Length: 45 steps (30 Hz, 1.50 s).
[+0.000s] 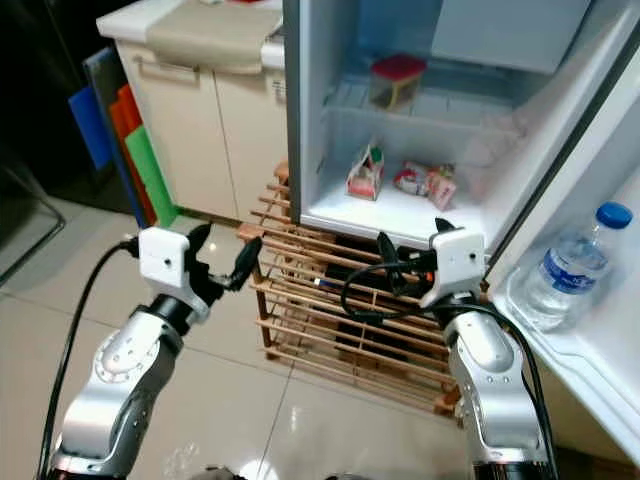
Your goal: Restocking fridge
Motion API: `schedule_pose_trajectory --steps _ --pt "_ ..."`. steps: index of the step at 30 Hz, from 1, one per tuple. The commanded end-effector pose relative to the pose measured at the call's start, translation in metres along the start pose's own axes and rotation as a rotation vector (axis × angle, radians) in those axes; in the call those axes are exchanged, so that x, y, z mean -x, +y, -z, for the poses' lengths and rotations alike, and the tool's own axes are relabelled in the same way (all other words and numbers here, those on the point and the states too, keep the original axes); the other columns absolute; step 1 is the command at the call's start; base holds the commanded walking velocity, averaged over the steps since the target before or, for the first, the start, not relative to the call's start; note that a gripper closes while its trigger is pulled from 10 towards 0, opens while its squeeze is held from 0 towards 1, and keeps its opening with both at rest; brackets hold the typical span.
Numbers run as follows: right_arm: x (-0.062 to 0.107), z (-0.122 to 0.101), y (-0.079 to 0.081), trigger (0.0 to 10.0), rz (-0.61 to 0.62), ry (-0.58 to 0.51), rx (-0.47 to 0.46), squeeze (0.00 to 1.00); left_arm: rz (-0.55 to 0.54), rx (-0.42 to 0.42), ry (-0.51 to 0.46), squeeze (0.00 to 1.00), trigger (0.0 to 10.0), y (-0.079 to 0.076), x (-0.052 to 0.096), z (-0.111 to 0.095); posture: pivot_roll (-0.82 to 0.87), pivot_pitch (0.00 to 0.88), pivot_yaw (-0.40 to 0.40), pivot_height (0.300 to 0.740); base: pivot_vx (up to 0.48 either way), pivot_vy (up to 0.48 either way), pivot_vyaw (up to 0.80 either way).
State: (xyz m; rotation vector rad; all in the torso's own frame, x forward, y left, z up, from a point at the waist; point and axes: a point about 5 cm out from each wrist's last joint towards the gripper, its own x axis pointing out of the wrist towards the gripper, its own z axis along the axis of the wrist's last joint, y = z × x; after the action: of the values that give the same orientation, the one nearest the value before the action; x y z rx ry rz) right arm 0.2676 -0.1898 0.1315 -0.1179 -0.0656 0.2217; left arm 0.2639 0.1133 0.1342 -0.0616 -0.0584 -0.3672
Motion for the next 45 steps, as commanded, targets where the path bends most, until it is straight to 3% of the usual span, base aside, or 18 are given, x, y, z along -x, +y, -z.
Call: schedule_pose_trajectory --steps 1,15,35,37,38,39,40,45 --pt "0.004 -0.002 -0.006 10.0 0.018 -0.010 0.008 0.00 0.005 -0.002 -0.007 0.00 10.0 -0.002 -0.002 0.000 -0.14 0.000 -0.013 0.740 -0.259 0.000 0.00" --pt "0.012 0.003 -0.006 10.0 0.040 0.009 0.011 0.00 0.057 -0.008 -0.040 0.00 10.0 -0.002 -0.013 -0.005 -0.16 0.000 0.008 0.740 -0.034 0.000 0.00" --pt "0.022 0.010 -0.003 10.0 0.028 0.036 0.002 0.00 0.154 0.041 -0.069 0.00 10.0 -0.017 -0.016 -0.009 -0.18 0.000 0.027 0.740 0.000 -0.450 0.00" --pt "0.030 0.016 0.000 10.0 -0.027 0.058 0.022 0.00 0.147 0.044 -0.067 0.00 10.0 -0.016 -0.016 -0.009 -0.18 0.000 0.026 0.740 0.000 0.000 0.00" --pt "0.046 0.023 0.004 10.0 -0.119 0.092 0.041 0.00 0.134 0.041 -0.067 0.00 10.0 -0.013 -0.016 -0.009 -0.18 0.000 0.022 0.740 0.000 0.000 0.00" --pt "0.046 0.023 0.004 10.0 -0.119 0.092 0.041 0.00 0.134 0.041 -0.067 0.00 10.0 -0.013 -0.016 -0.009 -0.18 0.000 0.022 0.740 0.000 0.000 0.00" --pt "0.059 0.029 0.006 10.0 -0.177 0.137 0.053 0.00 0.124 0.041 -0.064 0.00 10.0 -0.010 -0.016 -0.009 -0.18 0.000 0.022 0.740 0.000 0.000 0.00" --pt "0.084 0.056 -0.007 10.0 -0.188 0.317 0.005 0.00 0.073 0.025 -0.016 0.00 10.0 0.001 -0.020 0.000 -0.19 0.000 0.026 0.740 0.000 0.000 0.00"
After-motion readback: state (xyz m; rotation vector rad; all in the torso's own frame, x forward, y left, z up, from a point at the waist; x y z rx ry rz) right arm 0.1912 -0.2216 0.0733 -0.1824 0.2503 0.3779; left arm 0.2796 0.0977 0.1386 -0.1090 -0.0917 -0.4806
